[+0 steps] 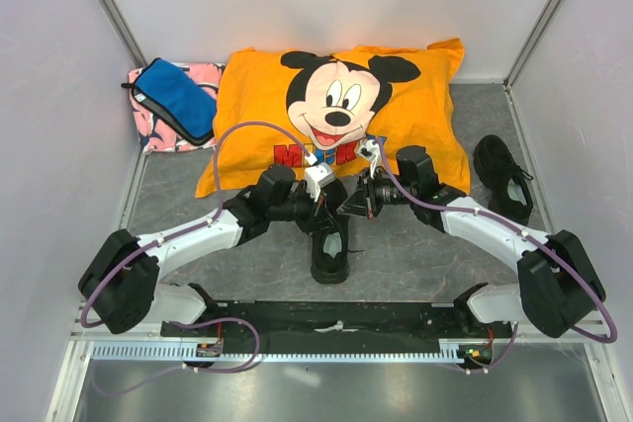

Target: Tie the shoes

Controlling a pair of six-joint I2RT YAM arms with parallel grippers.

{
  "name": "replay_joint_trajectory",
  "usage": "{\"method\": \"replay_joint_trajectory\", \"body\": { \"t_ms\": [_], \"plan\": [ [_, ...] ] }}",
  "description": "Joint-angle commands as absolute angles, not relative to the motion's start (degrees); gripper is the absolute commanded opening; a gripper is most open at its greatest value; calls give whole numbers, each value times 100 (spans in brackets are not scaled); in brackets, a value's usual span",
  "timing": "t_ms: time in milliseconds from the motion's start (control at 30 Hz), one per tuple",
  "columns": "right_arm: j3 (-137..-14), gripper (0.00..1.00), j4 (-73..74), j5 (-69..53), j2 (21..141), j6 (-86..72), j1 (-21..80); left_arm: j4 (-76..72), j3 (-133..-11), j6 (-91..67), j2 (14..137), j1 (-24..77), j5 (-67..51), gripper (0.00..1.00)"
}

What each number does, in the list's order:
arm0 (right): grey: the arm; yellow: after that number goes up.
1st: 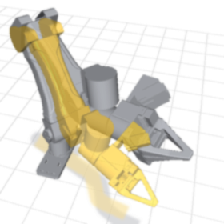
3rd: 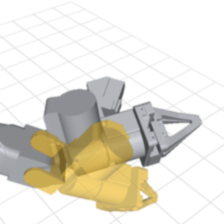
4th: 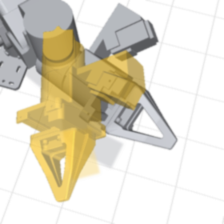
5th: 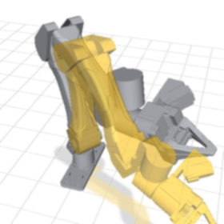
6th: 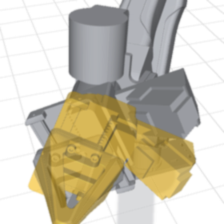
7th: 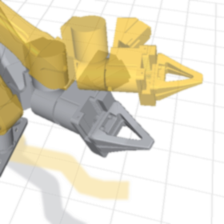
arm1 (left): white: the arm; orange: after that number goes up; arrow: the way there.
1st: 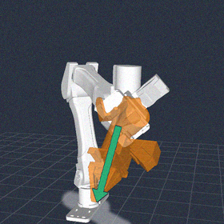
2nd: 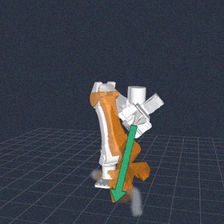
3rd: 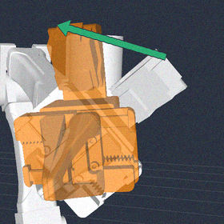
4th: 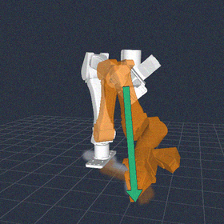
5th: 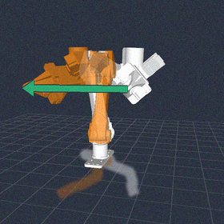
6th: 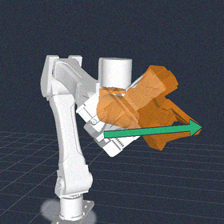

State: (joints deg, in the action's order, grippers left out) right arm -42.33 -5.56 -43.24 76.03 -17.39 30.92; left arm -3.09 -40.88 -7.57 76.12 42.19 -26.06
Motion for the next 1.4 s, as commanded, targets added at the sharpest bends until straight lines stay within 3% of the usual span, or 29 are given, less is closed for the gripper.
{"method": "replay_joint_trajectory", "body": {
  "t_ms": [0,567,967,1167,1200,1367],
  "plan": [
    [-4192,0,-835,-4482,7427,-1740,3120,-518,-4306,-1055,7690,4096,-2284,2],
    [-4166,0,-879,-4456,7453,-1775,3190,-712,-4500,-1274,7717,4104,-2584,2],
    [-4157,0,-809,-4482,7524,-1775,3190,-2512,-3534,-871,7726,4113,-2733,2],
    [-4289,19,-677,-4561,7532,-1819,3129,-2935,-3208,-580,7690,4113,-2777,2],
    [-4306,26,-651,-4579,7515,-1837,3094,-2944,-3182,-563,7682,4113,-2786,2],
    [-4473,29,-668,-4685,7357,-2144,2813,-2988,-3103,-448,7629,4113,-2777,2]
  ]
}}
